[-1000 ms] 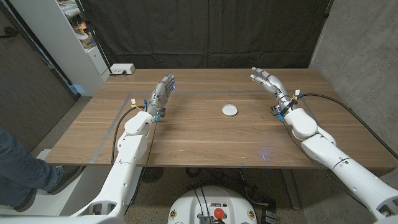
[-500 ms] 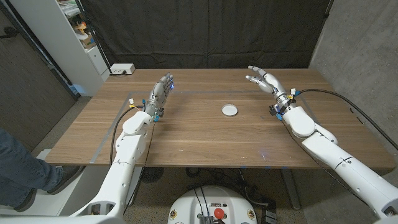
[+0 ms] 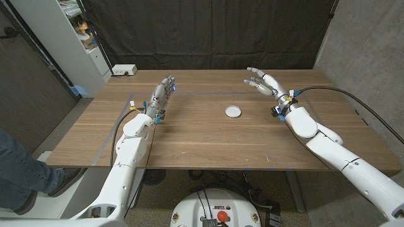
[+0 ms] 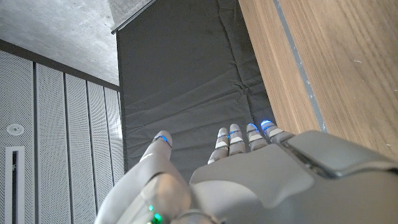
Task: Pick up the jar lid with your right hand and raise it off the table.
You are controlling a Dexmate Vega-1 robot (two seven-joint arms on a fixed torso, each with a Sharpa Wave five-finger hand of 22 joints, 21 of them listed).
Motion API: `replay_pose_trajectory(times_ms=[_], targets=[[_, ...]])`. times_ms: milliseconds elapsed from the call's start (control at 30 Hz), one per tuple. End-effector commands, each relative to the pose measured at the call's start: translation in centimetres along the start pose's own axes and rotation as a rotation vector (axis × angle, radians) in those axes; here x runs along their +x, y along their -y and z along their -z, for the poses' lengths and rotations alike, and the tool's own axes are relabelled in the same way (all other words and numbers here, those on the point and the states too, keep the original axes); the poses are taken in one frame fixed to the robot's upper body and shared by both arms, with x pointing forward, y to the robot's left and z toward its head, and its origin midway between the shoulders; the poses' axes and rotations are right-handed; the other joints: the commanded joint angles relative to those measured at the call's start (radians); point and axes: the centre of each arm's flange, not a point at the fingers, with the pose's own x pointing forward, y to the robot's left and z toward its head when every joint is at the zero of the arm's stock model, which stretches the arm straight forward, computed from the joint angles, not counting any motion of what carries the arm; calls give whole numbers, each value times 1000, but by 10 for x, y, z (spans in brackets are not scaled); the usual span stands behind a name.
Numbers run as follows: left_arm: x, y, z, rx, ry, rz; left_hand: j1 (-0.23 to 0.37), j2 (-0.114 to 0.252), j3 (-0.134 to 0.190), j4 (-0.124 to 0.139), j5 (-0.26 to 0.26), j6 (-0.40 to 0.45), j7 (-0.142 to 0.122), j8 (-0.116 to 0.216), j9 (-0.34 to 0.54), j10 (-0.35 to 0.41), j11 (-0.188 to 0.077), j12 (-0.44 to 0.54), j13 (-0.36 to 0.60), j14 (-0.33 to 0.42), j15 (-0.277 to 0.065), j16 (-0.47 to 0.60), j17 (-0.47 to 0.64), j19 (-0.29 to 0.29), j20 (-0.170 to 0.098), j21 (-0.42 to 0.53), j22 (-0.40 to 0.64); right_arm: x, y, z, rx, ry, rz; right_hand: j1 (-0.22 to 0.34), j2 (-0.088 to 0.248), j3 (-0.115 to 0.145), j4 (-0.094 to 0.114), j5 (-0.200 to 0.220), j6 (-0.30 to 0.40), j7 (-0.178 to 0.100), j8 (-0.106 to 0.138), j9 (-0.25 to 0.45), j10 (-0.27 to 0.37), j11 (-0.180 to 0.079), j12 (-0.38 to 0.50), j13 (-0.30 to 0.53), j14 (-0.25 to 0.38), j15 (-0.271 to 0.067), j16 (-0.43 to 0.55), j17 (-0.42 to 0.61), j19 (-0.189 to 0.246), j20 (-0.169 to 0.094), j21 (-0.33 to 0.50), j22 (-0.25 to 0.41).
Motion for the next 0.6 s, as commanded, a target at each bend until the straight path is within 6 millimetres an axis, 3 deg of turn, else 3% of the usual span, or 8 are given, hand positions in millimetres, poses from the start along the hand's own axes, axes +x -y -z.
replay_pose_trajectory(times_ms=[33,600], targets=[[-1,-1,1,3,-2,6,7,10,1,-8,4,1,2,5,3,4,9,7,2,-6,1,6,3,-8,-1,5,1,2,0,-11,-131,12,-56,16,-5,6,-3,5,-13,-4,-5,2,-8,2,-6,1,1,4,3,1,-1,3,3,5],[1,3,2,4,-3,12,6,11,-1,-9,4,2,3,5,3,4,5,7,2,-6,1,6,3,-10,4,5,1,5,1,-18,-251,18,-149,38,-25,10,-2,6,-46,-12,-9,3,-30,6,-7,1,-6,6,4,0,-7,12,4,5]])
